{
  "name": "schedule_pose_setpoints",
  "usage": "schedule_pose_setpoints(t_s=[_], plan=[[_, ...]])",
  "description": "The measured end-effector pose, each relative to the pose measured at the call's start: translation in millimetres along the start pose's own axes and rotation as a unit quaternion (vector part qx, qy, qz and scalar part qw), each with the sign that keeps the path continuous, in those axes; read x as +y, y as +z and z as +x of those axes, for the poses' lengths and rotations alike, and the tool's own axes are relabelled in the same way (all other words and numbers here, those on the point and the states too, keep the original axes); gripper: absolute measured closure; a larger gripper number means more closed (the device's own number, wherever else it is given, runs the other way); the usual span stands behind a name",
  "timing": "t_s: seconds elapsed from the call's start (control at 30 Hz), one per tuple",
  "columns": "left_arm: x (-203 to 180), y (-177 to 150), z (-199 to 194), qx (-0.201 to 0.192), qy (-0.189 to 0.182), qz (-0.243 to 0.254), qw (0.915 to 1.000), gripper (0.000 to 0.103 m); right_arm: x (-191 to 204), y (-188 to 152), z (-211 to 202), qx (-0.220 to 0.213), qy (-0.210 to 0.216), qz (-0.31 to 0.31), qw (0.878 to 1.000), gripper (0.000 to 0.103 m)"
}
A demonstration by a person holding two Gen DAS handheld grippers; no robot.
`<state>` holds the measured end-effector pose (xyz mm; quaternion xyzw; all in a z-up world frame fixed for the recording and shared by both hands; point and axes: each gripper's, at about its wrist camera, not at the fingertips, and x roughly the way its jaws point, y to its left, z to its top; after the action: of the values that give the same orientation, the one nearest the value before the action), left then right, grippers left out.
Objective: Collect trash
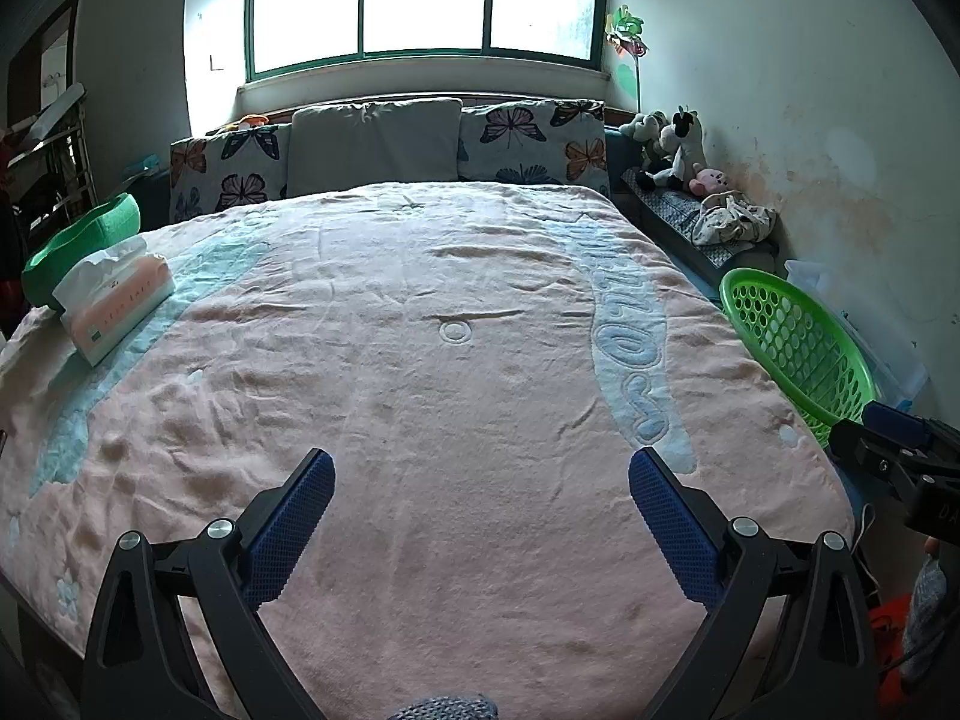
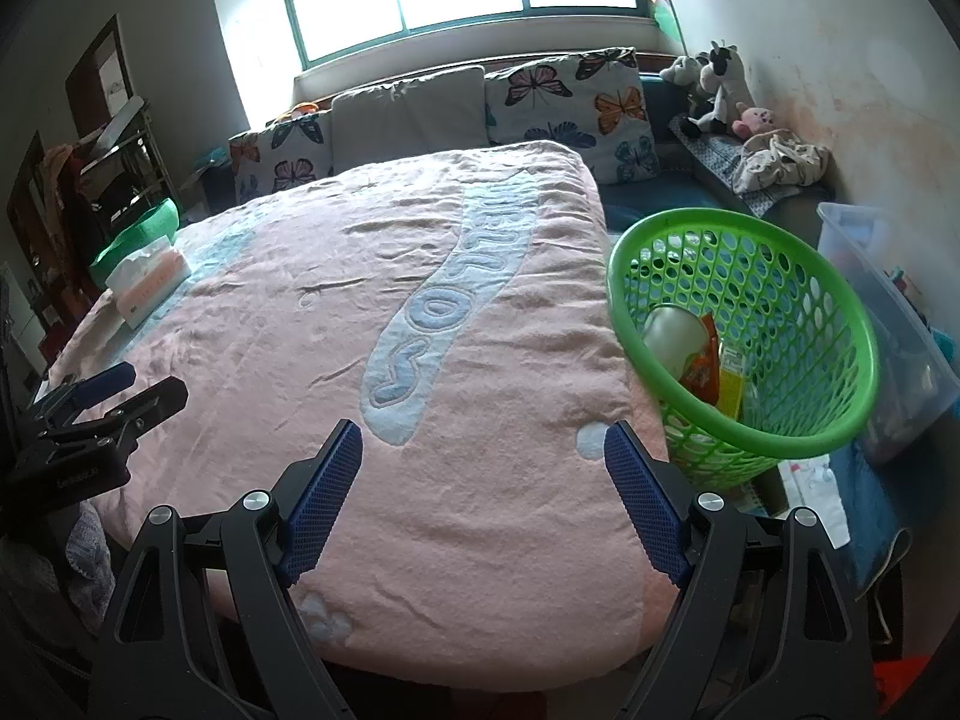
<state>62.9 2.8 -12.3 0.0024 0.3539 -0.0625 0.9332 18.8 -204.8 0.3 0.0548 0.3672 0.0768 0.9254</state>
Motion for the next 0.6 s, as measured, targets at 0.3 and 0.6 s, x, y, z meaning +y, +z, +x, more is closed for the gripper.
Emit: schedule_pose_setpoints(t_s=[0.3,0.6], plan=[[-0.1,-0.3,-0.2,-0.005,0.006,0.0,1.0,0.008,2.4,-0.2,3.1,0.0,0.001,-0.001,1.0,0.02],[2.7,-0.9,1.8,-0.001,0.012,-0.006,0.9999,0.008,4.5,-0.8,4.2,0.002,0.004,-0.002,1.0,0.02]])
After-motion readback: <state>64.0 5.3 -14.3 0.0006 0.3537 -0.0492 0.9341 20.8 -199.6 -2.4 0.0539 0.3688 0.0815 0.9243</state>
